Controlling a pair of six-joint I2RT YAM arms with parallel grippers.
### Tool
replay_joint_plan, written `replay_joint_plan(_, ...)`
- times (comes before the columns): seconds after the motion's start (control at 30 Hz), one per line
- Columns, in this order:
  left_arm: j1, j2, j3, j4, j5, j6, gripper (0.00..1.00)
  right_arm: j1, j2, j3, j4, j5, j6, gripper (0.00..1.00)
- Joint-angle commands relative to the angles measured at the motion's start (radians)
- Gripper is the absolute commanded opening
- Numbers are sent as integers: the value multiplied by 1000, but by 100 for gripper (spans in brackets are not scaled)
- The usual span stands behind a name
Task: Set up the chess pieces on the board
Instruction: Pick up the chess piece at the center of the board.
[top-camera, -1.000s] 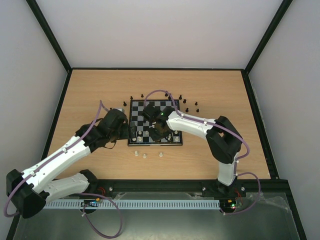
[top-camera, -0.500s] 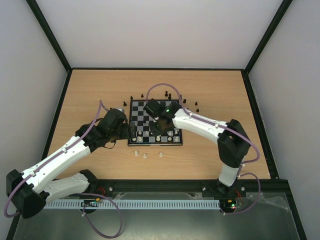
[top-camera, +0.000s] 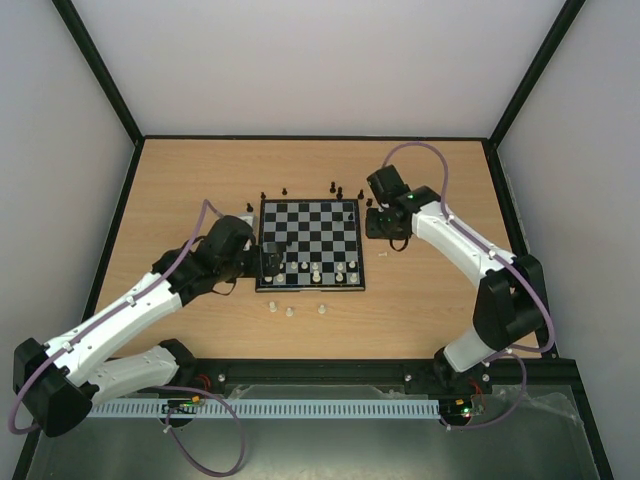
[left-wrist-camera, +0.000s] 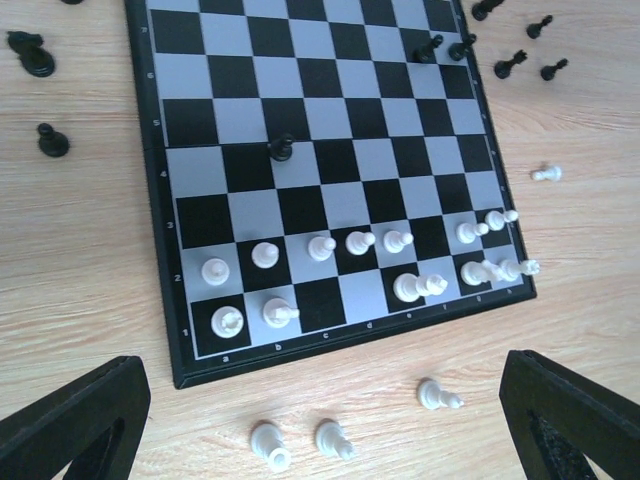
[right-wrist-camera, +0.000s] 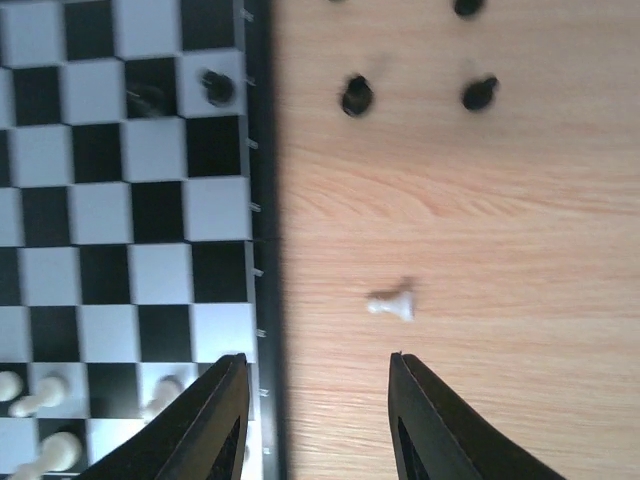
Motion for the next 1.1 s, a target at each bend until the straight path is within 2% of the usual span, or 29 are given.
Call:
replay_joint_plan(0.0, 6, -2, -13, 51, 57, 41, 99, -46, -35, -87, 21, -40, 30, 40)
replay_joint_plan(0.3, 6, -42, -19, 74, 56, 63, 99, -92, -97, -174, 59, -44, 34, 48)
replay_joint_plan(0.47, 6, -102, -49, 91, 37, 43, 99, -109, -102, -168, 55, -56, 16, 60)
replay_joint_plan(0.67, 6, -114, -88, 115, 33, 24, 99, -128, -91, -161, 75, -93, 1, 68)
replay_joint_plan(0.73, 6, -106, -91, 123, 25, 25, 99, -134, -75, -149, 78, -107, -1, 76)
replay_joint_plan(0.87, 6, -88, -88, 137, 40, 22, 99, -137, -46, -144, 95, -112, -1, 100)
replay_joint_plan(1.07, 6, -46, -79, 152, 39, 28, 99, -137, -1, -153, 136, -142, 11, 99)
